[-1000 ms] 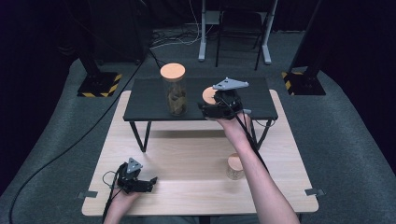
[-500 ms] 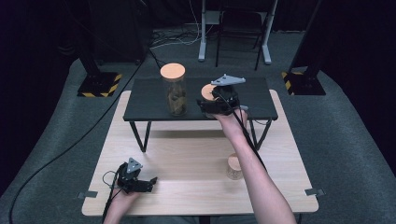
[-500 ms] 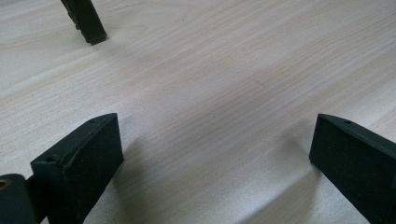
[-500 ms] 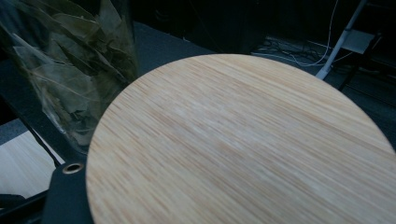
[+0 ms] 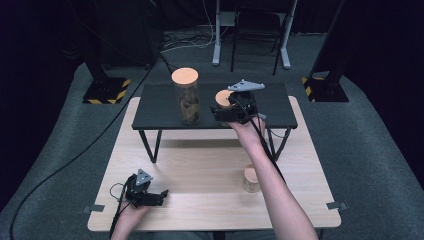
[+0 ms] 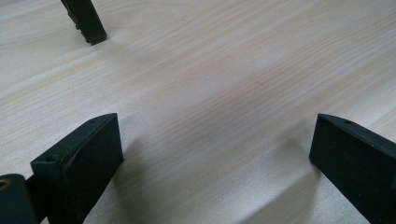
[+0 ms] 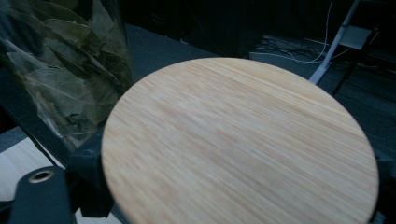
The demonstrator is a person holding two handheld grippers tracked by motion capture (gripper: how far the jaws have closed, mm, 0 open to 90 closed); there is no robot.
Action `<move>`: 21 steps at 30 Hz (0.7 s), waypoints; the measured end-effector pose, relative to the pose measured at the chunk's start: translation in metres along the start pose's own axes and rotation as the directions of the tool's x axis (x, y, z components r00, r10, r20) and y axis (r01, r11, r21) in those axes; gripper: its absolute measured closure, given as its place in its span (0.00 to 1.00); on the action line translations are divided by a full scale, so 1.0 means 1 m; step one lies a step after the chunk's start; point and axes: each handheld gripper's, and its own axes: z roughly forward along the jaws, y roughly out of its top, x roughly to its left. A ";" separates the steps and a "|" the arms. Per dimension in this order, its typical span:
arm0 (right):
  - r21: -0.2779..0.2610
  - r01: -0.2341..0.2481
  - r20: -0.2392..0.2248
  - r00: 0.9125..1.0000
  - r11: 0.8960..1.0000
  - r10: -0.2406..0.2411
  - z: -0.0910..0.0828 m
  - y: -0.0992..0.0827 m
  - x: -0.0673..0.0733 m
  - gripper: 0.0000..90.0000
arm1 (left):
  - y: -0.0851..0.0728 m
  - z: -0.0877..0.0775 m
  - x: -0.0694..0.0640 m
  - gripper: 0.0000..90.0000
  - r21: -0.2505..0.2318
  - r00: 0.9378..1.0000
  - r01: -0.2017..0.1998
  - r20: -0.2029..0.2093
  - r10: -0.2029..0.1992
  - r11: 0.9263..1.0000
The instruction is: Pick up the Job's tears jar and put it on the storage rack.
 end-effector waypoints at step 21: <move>-0.053 -0.025 0.011 1.000 0.998 0.025 -0.042 -0.026 -0.004 0.00 | 0.000 0.000 0.000 0.02 -0.002 1.000 0.004 -0.001 -0.004 1.000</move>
